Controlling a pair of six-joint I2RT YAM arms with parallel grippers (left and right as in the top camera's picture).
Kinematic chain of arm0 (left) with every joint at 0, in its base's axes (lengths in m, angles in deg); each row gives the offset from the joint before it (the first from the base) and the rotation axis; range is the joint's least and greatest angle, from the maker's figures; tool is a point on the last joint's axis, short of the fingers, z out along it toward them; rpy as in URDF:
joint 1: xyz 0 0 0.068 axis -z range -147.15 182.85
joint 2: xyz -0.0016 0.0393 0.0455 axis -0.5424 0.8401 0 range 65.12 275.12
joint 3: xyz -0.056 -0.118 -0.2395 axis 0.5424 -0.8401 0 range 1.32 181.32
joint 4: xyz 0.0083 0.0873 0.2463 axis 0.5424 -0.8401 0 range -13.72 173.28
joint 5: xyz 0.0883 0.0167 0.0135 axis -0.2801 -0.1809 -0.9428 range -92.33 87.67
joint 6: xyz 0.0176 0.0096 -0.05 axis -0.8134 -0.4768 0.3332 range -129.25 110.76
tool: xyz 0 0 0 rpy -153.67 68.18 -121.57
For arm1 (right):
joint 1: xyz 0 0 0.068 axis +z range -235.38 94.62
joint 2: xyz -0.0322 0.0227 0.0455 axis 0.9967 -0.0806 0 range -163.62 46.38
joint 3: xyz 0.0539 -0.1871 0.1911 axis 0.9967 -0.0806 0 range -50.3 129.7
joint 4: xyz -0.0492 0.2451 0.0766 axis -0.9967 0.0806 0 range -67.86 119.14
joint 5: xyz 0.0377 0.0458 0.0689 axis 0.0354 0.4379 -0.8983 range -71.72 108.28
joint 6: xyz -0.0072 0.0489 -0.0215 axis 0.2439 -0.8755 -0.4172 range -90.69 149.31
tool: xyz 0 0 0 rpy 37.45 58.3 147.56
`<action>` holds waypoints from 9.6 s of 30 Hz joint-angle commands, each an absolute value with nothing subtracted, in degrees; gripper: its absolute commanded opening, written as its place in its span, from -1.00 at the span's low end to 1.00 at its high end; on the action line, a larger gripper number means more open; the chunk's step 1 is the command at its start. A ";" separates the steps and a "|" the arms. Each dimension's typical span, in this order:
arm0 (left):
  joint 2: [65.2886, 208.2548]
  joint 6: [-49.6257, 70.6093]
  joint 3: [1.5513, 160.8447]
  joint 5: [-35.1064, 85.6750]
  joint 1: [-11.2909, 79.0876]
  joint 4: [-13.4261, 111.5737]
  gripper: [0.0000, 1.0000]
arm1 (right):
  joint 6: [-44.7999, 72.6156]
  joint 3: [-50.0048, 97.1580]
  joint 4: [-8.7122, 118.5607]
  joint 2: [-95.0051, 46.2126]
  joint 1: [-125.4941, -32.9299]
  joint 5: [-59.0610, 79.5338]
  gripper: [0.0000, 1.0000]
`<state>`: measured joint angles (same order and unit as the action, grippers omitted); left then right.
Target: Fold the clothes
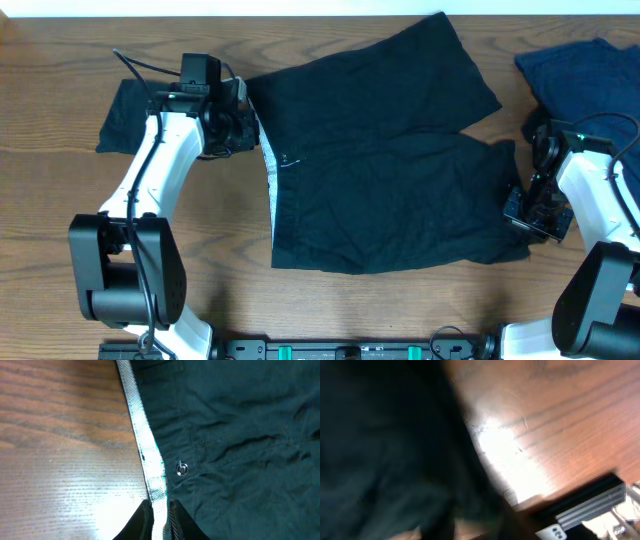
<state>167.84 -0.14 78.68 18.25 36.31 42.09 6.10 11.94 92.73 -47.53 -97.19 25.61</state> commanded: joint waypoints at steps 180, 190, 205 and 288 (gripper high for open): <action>153.53 13.82 73.50 -0.24 41.76 30.03 -0.87 | -7.64 -16.80 66.74 -29.72 -90.65 14.84 0.16; 153.53 14.02 73.50 -0.20 41.76 29.98 -0.89 | -6.59 -16.98 65.51 -29.72 -90.65 14.84 0.27; 153.53 15.31 73.50 -0.20 41.76 30.46 -0.88 | -5.74 -17.13 67.18 -29.70 -90.68 14.77 0.43; 153.42 26.85 47.67 13.70 46.48 30.13 0.42 | -6.38 -21.61 63.46 -29.72 -90.68 14.84 -0.97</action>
<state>153.53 26.17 48.76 12.83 45.08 29.06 -6.42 -19.93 64.49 -28.71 -90.06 15.08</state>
